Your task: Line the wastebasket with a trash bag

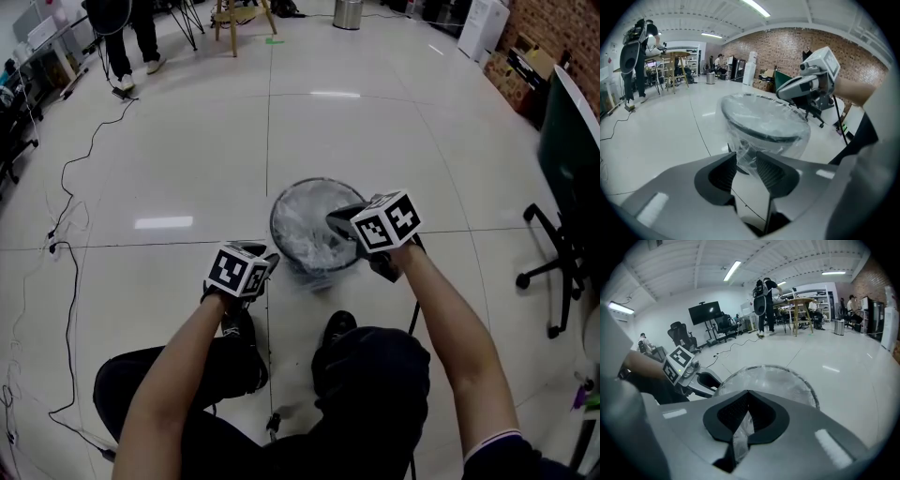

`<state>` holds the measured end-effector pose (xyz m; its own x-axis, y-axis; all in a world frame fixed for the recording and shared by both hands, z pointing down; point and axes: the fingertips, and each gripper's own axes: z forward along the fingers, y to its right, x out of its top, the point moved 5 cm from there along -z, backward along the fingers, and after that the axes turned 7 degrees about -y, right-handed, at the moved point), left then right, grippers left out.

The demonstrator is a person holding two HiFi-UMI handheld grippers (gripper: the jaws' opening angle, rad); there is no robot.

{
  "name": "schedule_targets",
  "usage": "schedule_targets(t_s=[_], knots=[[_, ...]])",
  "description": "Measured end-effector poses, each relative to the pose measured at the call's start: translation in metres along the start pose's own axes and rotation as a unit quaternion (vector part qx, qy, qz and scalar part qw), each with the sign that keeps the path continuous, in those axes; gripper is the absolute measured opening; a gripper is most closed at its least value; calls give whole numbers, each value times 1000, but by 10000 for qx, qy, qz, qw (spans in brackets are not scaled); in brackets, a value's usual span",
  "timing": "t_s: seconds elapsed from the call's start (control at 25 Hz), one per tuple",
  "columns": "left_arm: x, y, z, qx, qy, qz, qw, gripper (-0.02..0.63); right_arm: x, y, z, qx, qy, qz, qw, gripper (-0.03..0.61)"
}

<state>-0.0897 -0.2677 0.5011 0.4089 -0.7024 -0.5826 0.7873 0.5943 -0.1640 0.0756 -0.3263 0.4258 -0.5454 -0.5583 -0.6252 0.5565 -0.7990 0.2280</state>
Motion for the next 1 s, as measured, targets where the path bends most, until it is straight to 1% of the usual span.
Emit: schedule_targets(t_s=[0.2, 0.28, 0.36, 0.48, 0.64, 0.72, 0.84, 0.92, 1.0], knots=[[-8, -16, 25, -66, -154, -167, 9997, 137, 17, 5, 26, 174, -471, -51, 9987, 2], [-13, -19, 32, -127, -223, -226, 9994, 135, 21, 9, 36, 220, -640, 7, 9977, 2], [-19, -23, 38, -167, -320, -307, 9989, 135, 21, 11, 50, 310, -924, 80, 9952, 2], [-28, -27, 44, -164, -465, -379, 9981, 133, 14, 12, 74, 398, -1477, 100, 9882, 2], [-27, -26, 45, -219, -461, -370, 9980, 132, 2, 17, 100, 427, -2173, 75, 9751, 2], [-26, -24, 47, -311, -420, -344, 9980, 132, -3, 21, 114, 405, -2411, 60, 9696, 2], [-32, -21, 48, -362, -468, -442, 9973, 132, -2, 27, 131, 331, -2436, 143, 9692, 2], [-36, -21, 49, -376, -491, -481, 9969, 132, -1, 31, 141, 247, -2345, 220, 9716, 2], [-37, -22, 48, -408, -436, -433, 9973, 132, -1, 34, 150, 210, -2216, 285, 9745, 2]])
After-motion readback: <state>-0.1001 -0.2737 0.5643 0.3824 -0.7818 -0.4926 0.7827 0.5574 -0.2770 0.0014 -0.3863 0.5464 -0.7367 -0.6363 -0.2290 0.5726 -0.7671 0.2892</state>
